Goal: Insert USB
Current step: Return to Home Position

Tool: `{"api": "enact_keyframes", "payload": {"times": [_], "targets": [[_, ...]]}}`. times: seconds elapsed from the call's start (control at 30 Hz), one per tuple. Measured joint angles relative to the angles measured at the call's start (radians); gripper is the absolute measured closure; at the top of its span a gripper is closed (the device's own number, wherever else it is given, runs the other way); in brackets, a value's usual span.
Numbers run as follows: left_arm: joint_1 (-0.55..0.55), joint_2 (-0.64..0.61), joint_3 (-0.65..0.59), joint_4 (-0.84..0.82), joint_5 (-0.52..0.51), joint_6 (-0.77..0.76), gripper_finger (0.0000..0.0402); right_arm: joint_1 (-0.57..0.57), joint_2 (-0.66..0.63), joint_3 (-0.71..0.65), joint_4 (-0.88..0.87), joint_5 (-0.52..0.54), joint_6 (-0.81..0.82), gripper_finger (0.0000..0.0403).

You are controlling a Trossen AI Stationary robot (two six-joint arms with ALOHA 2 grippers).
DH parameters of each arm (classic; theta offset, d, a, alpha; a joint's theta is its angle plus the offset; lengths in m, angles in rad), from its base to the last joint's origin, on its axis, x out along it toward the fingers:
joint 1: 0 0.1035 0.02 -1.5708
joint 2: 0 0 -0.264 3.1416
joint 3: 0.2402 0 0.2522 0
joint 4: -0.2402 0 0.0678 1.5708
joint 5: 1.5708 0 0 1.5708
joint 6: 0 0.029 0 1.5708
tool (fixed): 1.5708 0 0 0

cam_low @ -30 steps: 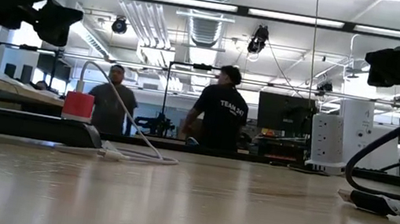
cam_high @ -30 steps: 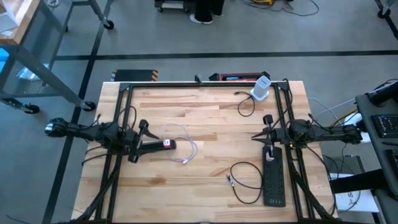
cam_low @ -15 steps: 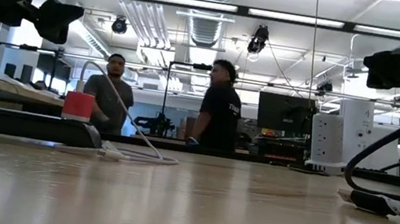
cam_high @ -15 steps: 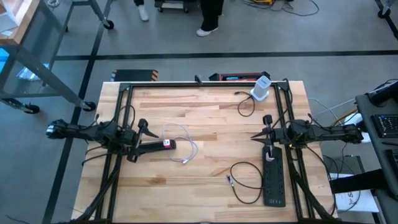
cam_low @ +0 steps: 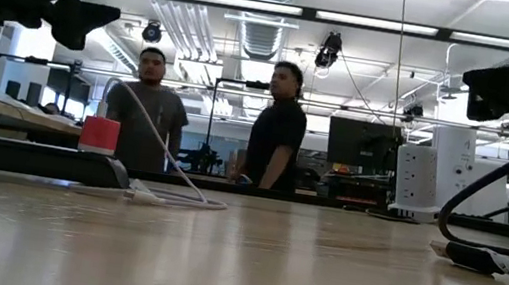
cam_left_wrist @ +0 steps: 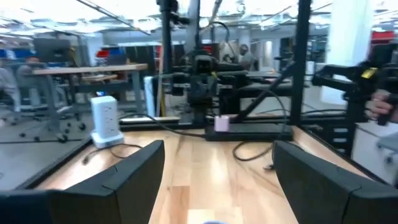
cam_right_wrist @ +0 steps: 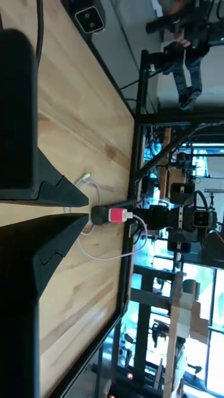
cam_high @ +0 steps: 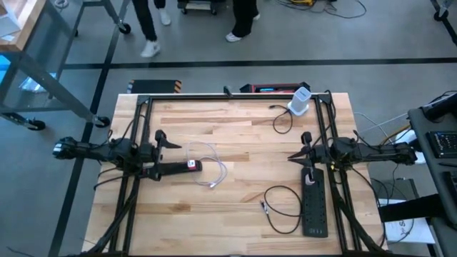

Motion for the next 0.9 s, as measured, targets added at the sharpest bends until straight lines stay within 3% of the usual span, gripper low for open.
{"api": "enact_keyframes", "payload": {"times": [0.07, 0.2, 0.43, 0.73, 0.9], "targets": [[-0.001, -0.005, 0.000, -0.001, -0.005, -0.004, 0.0118, 0.000, 0.000, 0.000, 0.000, 0.000, -0.007, 0.0384], [0.000, -0.012, 0.000, -0.017, -0.108, -0.006, 0.0118, 0.000, 0.000, 0.000, 0.000, 0.000, -0.012, 0.0384], [0.000, -0.018, -0.005, -0.070, -0.001, 0.007, 0.0118, 0.000, 0.000, 0.000, 0.000, 0.000, -0.011, 0.0384], [0.000, -0.032, -0.005, -0.088, 0.003, 0.006, 0.0118, 0.000, 0.000, 0.000, 0.007, -0.003, 0.128, 0.0384], [0.000, -0.012, -0.005, -0.088, 0.003, 0.005, 0.0118, 0.000, 0.000, 0.000, 0.008, -0.002, 0.087, 0.0384]]}}
